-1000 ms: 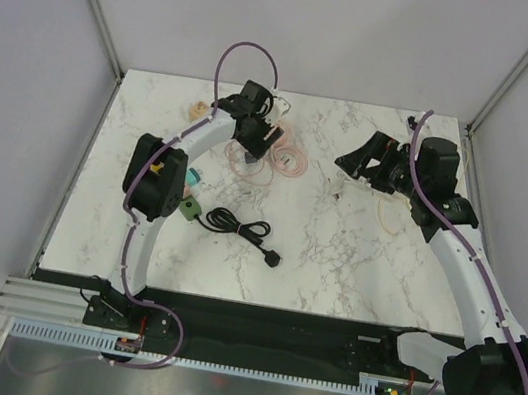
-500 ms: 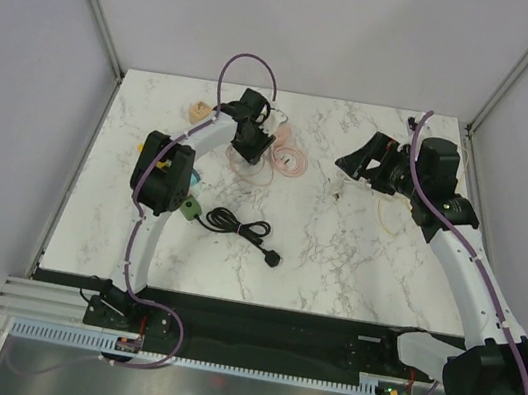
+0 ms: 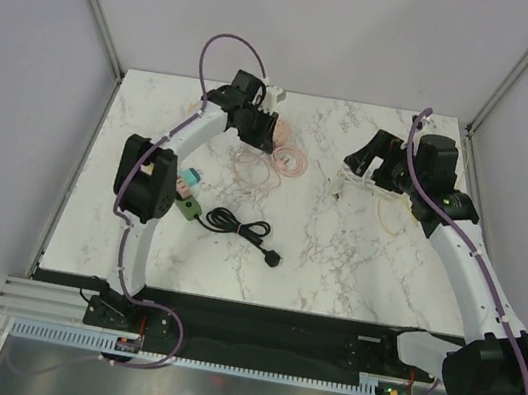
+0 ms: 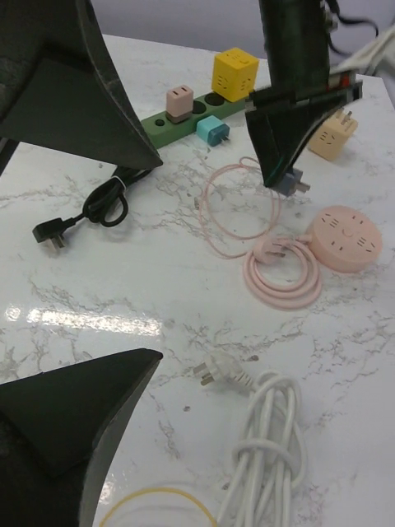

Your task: Insert the plug

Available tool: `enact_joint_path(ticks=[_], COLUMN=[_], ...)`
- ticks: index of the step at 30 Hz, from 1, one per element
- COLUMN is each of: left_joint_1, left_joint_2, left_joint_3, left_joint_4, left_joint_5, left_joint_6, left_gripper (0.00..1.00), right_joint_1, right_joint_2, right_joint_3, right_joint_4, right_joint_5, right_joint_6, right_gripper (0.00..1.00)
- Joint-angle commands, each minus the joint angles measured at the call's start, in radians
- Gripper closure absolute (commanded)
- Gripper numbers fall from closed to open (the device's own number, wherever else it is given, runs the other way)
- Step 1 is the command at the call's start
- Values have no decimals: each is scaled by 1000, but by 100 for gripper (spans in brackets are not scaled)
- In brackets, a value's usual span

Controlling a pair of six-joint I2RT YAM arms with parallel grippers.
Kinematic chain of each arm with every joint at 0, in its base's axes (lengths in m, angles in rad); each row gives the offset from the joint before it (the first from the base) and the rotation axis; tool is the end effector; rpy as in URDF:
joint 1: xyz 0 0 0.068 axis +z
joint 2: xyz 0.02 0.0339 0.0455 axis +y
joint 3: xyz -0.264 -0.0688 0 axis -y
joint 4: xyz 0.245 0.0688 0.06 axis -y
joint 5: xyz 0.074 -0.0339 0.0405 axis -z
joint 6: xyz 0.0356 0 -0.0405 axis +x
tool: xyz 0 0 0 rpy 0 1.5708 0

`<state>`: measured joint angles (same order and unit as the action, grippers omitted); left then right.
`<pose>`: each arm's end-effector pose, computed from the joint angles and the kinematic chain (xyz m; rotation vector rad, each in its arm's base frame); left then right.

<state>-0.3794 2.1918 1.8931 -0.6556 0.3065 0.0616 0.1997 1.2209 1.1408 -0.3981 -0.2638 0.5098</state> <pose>0.4492 -0.1907 0.2254 0.6758 2.4453 -0.5141 0.2674 0.0636 0.3518 0.1569 2.1011 0.7048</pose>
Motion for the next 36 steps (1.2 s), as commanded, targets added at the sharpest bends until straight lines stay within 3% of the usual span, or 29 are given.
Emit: enact_joint_path(ticks=[1,3,4,6,10,13,19,21,29,36], left_joint_1=[14,13,11,11,8,-12,-64,-81,-122,-154], left_joint_2=[-188,-245,-268,-345,-438,-484,-575,-599,-658,-675], left_joint_3=[-3,-69,-109,-256,-455,-529,-575,-618,-732,-727], left_joint_4=[103,178,315,481,912,993,1024,1022,1022,1005], left_joint_5=[254,383,416,472,487,456,370,318,240,186], left_joint_6=[-351,-540,-698,-869,-1324,-1497,-1631,-1657,-1743,-1754], left_gripper=[98,98,98,98,98,98,98,98,98,98], right_joint_1=[18,46,55,87,161,220,359,385,426,468], right_joint_2=[-27,-59,-69,-86,-100,-104,-96,-101,-26,11], right_joint_3=[25,-21,-48,-56,-105,-168,-249,-271,-227,-205], right_joint_4=[80,151,222,277,459,608,839,924,929,946], right_joint_5=[96,132,141,179,268,299,285,278,301,351], right_joint_6=[-56,-80,-88,-111,-221,-353,-608,-625,-613,-605], right_gripper=[2,3,4,4,4,5,5,6,11,16])
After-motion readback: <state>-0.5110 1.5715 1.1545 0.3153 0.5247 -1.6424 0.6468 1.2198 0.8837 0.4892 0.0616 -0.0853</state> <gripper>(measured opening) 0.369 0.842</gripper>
